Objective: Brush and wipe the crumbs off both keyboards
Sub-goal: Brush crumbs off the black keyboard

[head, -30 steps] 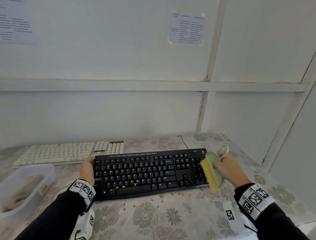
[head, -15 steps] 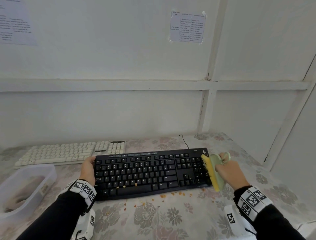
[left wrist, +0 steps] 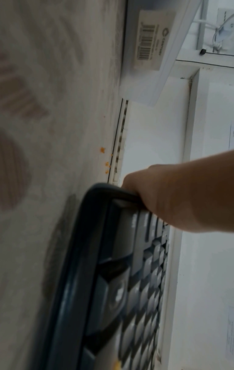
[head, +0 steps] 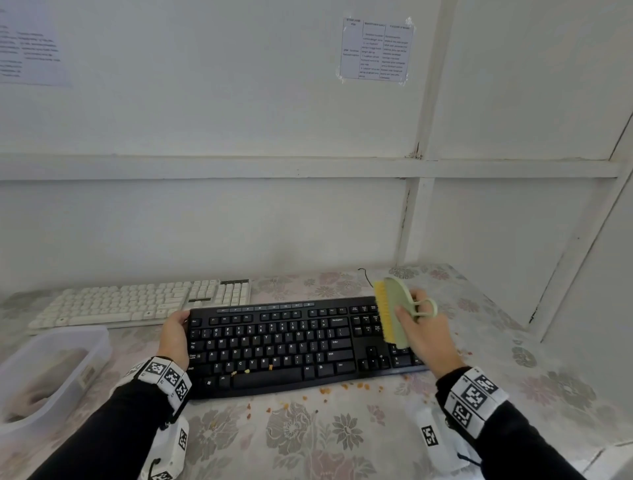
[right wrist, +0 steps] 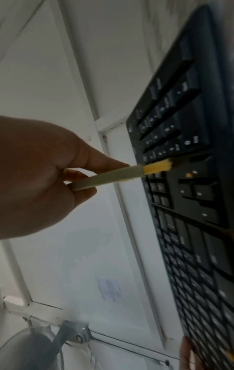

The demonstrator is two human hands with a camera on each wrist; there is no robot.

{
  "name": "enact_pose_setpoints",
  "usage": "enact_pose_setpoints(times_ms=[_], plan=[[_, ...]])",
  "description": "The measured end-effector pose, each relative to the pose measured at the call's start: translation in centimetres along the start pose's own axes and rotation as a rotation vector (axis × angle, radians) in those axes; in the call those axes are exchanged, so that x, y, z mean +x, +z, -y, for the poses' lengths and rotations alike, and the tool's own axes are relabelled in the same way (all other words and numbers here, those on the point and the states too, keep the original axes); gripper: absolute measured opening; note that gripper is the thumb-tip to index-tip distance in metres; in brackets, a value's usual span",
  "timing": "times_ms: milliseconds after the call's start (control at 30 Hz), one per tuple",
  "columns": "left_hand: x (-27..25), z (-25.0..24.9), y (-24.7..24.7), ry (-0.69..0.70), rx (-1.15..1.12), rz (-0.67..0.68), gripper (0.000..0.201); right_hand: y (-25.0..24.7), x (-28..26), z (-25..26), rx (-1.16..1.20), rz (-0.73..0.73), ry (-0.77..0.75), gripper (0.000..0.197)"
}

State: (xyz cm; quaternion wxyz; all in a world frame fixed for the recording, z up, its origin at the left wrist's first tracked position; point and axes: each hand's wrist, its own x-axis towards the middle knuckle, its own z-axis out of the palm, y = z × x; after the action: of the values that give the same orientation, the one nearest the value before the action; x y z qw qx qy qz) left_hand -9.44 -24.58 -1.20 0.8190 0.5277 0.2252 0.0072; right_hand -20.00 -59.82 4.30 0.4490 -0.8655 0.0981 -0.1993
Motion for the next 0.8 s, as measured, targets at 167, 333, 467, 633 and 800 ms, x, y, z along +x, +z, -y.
enact_pose_setpoints(times_ms=[167,333,467,633,800], plan=[[0.3,0.1,0.0,0.003,0.006,-0.018,0.034,0.9,-0.5,-0.9,-0.083,0.113,0.073,0.011],[0.4,0.1,0.0,-0.002,0.017,-0.027,0.033,-0.1,-1.2,-0.8,-0.236,0.217,0.206,0.032],[0.5,0.1,0.0,-0.002,0.022,-0.030,0.032,-0.9,-1.1,0.6,-0.290,0.162,0.130,0.037],[0.7,0.1,-0.2,-0.007,0.033,-0.049,0.031,0.2,0.5,1.3,-0.113,0.013,-0.183,0.008],[0.5,0.1,0.0,-0.004,0.043,-0.047,0.031,2.1,0.8,1.2,-0.055,0.062,-0.106,0.004]])
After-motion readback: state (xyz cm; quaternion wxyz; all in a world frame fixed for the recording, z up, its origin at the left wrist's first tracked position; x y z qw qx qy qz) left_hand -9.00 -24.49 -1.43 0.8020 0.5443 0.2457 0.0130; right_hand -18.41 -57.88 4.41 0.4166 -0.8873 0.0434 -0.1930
